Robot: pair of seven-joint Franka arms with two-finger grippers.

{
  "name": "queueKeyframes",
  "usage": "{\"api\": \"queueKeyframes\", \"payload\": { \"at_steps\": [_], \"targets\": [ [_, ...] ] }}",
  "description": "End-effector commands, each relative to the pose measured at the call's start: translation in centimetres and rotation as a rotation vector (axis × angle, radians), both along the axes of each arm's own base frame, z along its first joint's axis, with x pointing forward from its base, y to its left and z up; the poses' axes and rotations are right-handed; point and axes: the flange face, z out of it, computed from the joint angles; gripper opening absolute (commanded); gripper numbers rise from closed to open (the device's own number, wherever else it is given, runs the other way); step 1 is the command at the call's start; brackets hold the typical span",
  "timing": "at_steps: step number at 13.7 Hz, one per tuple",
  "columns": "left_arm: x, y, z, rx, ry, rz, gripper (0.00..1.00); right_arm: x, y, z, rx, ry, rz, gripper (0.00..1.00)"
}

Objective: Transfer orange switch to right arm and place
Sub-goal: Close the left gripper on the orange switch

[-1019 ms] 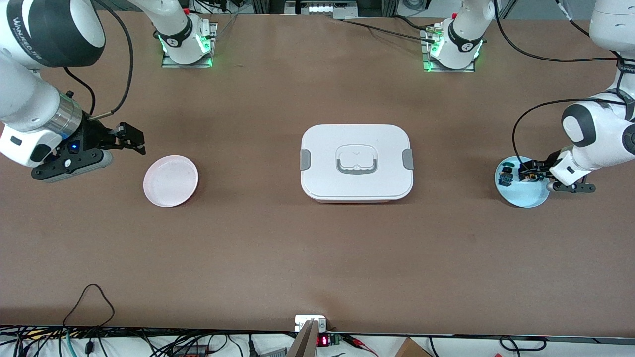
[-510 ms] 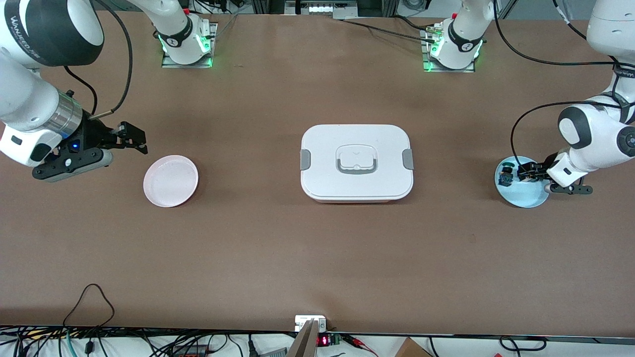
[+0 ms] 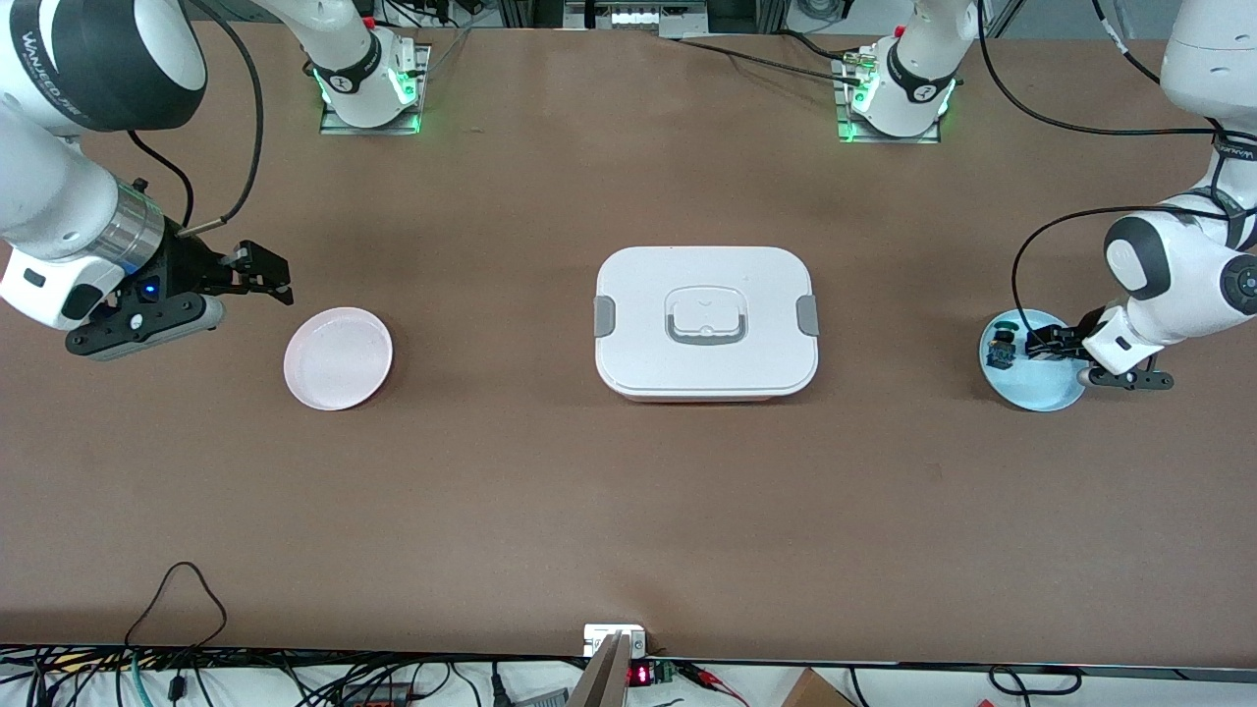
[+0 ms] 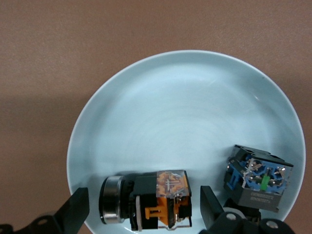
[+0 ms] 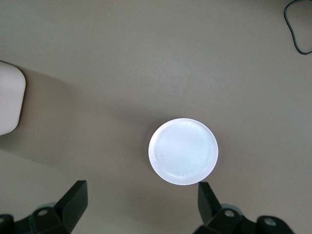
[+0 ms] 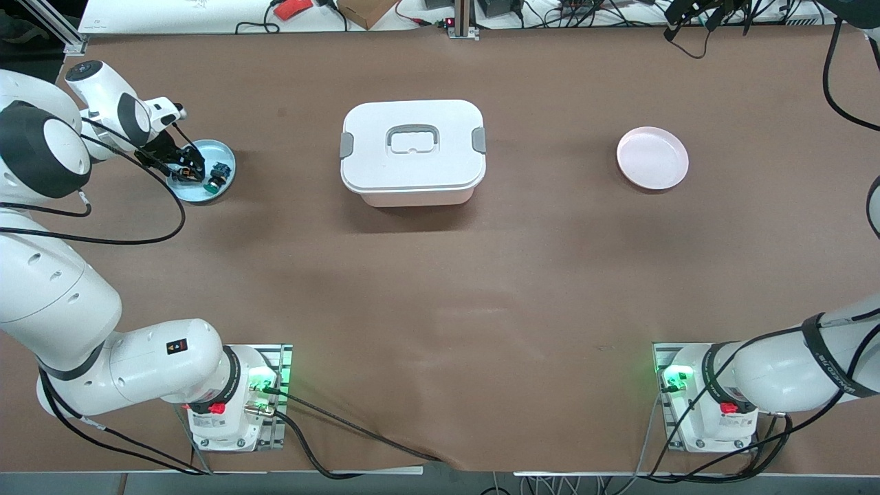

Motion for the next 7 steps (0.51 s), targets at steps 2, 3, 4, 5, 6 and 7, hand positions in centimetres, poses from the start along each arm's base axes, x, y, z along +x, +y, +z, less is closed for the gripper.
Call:
{"api": "queueKeyframes", "payload": {
  "at_steps": [2, 3, 4, 5, 6, 7],
  "targets": [
    [0.19, 0.90, -0.65, -0.006, -0.006, -0.008, 1.00, -0.59, 0.42, 0.07, 0.017, 0.005, -0.010, 1.00],
    [0.02, 0.94, -0.84, -0.008, -0.002, -0.006, 1.00, -0.62, 0.41, 0.16, 0.018, 0.004, -0.010, 1.00],
    [-0.19, 0.87, -1.30, -0.011, 0.007, -0.006, 1.00, -0.67, 0.31, 0.17, 0.018, 0.005, -0.010, 1.00],
    [-0.19, 0.87, -1.30, -0.011, 0.007, -0.006, 1.00, -0.72, 0.21, 0.17, 0.017, 0.007, -0.011, 1.00],
    [-0.25, 0.85, -1.35, -0.011, 0.008, -0.006, 1.00, -0.70, 0.12, 0.17, 0.017, 0.007, -0.014, 1.00],
    [-0.25, 0.85, -1.35, -0.011, 0.008, -0.006, 1.00, -0.77, 0.10, 0.36, 0.018, 0.004, -0.013, 1.00]
  ]
}}
